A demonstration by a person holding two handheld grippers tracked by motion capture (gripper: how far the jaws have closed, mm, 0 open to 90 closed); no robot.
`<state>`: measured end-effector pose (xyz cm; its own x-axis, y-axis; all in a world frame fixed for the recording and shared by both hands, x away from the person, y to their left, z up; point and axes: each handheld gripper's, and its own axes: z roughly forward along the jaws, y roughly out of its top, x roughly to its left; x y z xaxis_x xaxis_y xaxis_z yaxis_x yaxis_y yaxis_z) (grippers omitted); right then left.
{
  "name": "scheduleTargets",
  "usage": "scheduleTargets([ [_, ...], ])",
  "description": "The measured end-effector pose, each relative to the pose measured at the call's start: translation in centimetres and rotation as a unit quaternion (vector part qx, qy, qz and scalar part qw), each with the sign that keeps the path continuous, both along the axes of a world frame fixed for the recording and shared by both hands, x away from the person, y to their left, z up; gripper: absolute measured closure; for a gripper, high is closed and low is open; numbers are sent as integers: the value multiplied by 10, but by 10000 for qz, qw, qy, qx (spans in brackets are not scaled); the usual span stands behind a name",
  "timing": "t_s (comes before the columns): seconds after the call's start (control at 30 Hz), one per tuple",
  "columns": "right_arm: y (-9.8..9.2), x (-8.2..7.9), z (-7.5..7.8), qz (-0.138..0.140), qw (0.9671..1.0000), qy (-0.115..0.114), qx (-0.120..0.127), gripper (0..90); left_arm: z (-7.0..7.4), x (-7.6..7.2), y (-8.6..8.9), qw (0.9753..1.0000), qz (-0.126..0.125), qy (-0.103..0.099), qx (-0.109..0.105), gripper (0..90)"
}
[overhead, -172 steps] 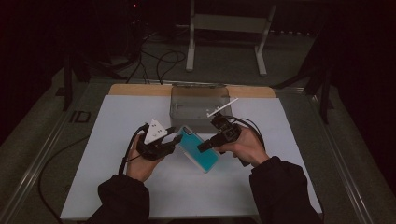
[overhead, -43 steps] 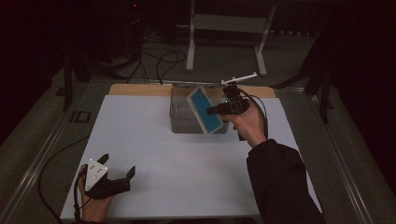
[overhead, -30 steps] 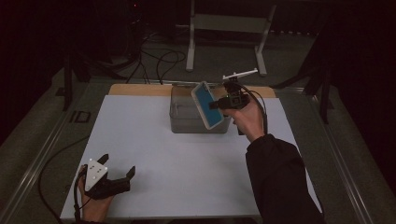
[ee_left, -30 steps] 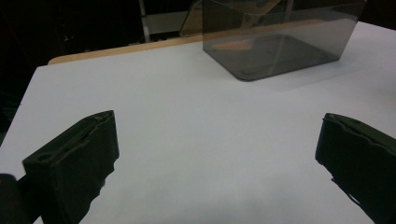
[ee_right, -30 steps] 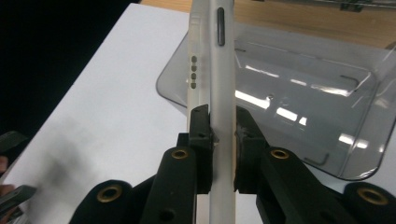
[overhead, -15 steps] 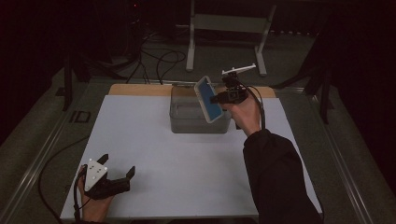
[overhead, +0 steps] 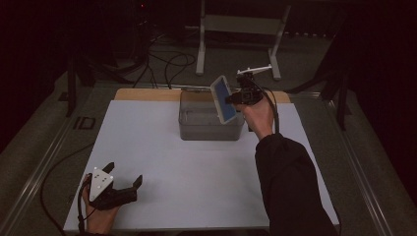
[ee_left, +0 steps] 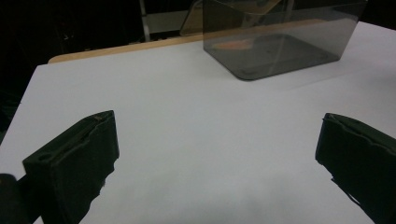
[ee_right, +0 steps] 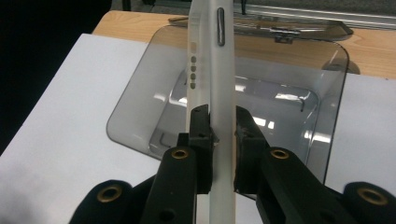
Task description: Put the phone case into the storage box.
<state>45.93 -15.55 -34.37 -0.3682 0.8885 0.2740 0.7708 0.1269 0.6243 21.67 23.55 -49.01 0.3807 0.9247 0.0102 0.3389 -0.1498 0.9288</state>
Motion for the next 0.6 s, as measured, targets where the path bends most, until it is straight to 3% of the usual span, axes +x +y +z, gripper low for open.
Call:
scheduleTargets([
  [0.6, -2, 11, -8, -553, 9980, -104, -283, 812, 0, 0, -1, 10000, -30, -5, 8, 6],
])
